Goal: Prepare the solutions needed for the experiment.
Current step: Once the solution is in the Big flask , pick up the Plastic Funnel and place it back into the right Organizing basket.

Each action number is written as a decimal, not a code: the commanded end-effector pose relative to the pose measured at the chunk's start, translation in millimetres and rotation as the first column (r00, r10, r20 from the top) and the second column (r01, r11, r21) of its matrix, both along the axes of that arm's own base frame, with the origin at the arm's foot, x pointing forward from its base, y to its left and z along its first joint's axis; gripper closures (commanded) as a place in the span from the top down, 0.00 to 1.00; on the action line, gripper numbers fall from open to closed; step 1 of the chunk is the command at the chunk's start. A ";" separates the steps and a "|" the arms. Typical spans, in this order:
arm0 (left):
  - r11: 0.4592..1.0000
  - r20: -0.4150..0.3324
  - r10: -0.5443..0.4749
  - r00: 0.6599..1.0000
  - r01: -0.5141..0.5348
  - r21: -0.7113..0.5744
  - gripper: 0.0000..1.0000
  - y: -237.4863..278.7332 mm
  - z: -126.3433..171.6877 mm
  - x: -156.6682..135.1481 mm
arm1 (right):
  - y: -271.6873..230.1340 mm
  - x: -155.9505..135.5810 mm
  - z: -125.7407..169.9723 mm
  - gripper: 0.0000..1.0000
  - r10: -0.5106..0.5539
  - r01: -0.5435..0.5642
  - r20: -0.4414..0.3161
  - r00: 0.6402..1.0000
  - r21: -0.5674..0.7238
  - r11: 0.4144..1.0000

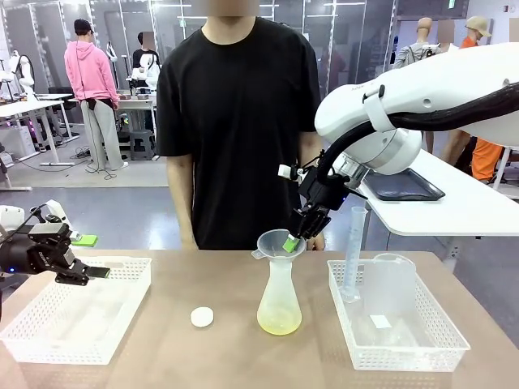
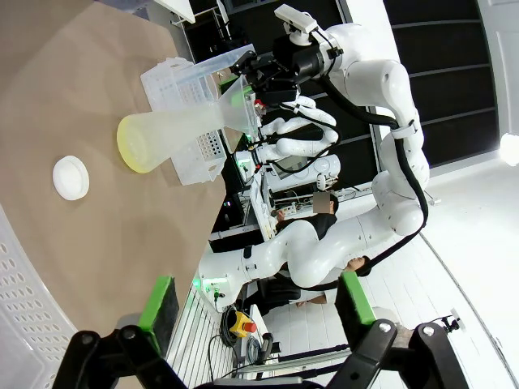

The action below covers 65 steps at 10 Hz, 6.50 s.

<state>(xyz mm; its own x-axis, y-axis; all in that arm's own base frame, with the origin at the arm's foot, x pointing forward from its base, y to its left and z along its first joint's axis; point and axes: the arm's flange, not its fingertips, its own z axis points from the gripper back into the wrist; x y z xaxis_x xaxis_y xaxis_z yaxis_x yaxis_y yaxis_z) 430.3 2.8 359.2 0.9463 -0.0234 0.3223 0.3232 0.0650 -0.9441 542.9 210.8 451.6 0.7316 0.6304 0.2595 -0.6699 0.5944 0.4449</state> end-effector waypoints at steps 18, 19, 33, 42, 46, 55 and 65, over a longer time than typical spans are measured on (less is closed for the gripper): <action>1.000 0.005 0.000 1.000 0.000 -0.001 1.00 -0.5 2.3 -1.5 | 15.8 -48.6 50.6 0.00 0.018 -0.019 0.058 0.998 0.001 1.000; 1.000 0.005 0.000 1.000 0.000 -0.001 1.00 -0.5 2.3 -1.5 | 16.8 -50.7 54.6 0.00 0.022 -0.022 0.072 0.997 -0.007 1.000; 1.000 0.005 0.000 1.000 0.000 -0.001 1.00 -0.5 2.3 -1.5 | 18.7 -53.1 105.8 0.00 0.001 0.007 0.214 0.977 -0.038 0.999; 1.000 0.005 0.000 1.000 0.000 -0.001 1.00 -0.5 2.3 -1.5 | -117.3 -40.5 141.0 0.00 -0.207 0.222 0.182 0.961 -0.065 0.973; 1.000 0.005 0.000 1.000 0.000 -0.001 1.00 -0.5 2.3 -1.5 | -199.9 -48.2 140.1 0.00 -0.288 0.289 0.078 0.955 -0.001 0.957; 1.000 0.005 0.000 1.000 0.000 -0.001 1.00 -0.5 2.3 -1.5 | -207.1 -50.7 114.6 0.03 -0.305 0.304 0.003 0.952 -0.052 0.951; 1.000 0.005 0.000 1.000 0.000 -0.001 1.00 -0.5 2.3 -1.5 | -226.8 -87.4 -10.2 0.03 -0.461 0.445 -0.109 0.881 -0.143 0.884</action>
